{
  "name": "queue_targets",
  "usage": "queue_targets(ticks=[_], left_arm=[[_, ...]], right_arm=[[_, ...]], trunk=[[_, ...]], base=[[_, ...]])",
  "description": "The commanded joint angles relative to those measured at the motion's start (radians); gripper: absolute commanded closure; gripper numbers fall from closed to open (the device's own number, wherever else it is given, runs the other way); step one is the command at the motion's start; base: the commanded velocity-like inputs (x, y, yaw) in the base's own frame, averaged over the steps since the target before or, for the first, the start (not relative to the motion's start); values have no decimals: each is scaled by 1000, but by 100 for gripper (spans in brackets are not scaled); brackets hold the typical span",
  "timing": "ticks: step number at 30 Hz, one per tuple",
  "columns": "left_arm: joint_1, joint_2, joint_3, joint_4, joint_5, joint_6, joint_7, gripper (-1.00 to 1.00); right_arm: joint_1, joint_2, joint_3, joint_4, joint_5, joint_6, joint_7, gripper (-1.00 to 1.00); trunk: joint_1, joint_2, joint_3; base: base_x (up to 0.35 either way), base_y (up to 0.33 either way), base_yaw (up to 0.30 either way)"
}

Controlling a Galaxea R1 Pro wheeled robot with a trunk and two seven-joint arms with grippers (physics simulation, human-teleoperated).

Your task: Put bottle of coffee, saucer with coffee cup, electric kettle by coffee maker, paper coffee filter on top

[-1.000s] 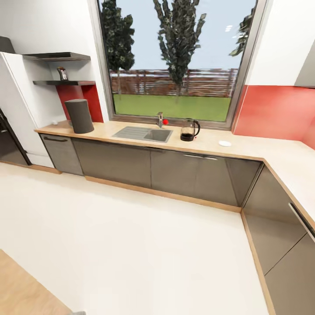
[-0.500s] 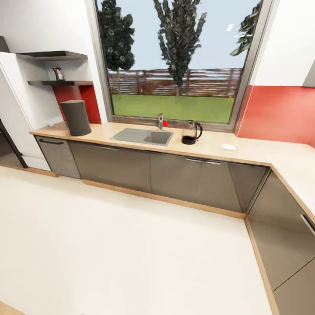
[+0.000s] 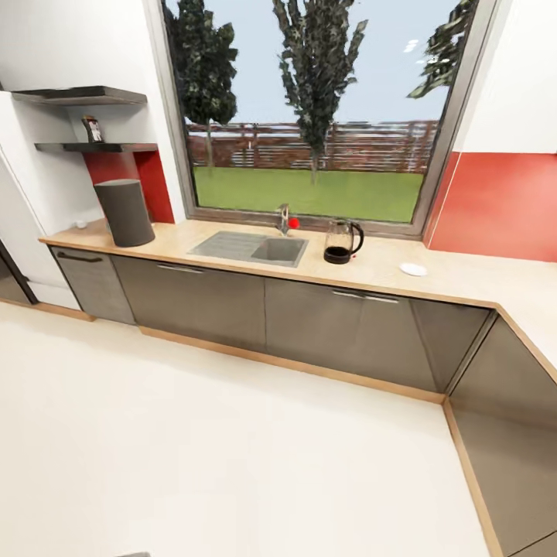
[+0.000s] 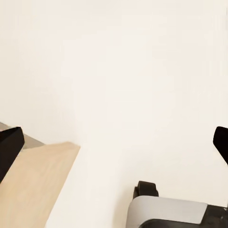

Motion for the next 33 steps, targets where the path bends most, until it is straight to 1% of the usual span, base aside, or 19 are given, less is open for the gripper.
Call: queue_targets(ticks=[1, 4, 10, 15, 22, 33], left_arm=[[-1, 0, 1, 1, 4, -13, 0, -100], [-1, 0, 1, 1, 5, -28, 0, -100], [-2, 0, 1, 1, 5, -33, 0, -100], [-2, 0, 1, 2, 5, -33, 0, -100], [-2, 0, 1, 2, 5, -34, 0, -100], [-2, 1, 2, 2, 5, -35, 0, -100]], right_arm=[[-1, 0, -2, 1, 4, -2, 0, -100], [-1, 0, -2, 3, 5, -2, 1, -100], [-1, 0, -2, 3, 5, -2, 4, -100], [-1, 0, -2, 3, 5, -2, 3, -100], [-1, 0, -1, 4, 5, -2, 2, -100], [-1, 0, 0, 5, 5, -2, 3, -100]], trunk=[[1, -2, -2], [1, -2, -2], [1, -2, -1], [1, -2, 4], [1, -2, 13], [1, -2, 24]], base=[[338, 0, 0], [338, 0, 0], [338, 0, 8], [338, 0, 86], [338, 0, 129], [338, 0, 186]])
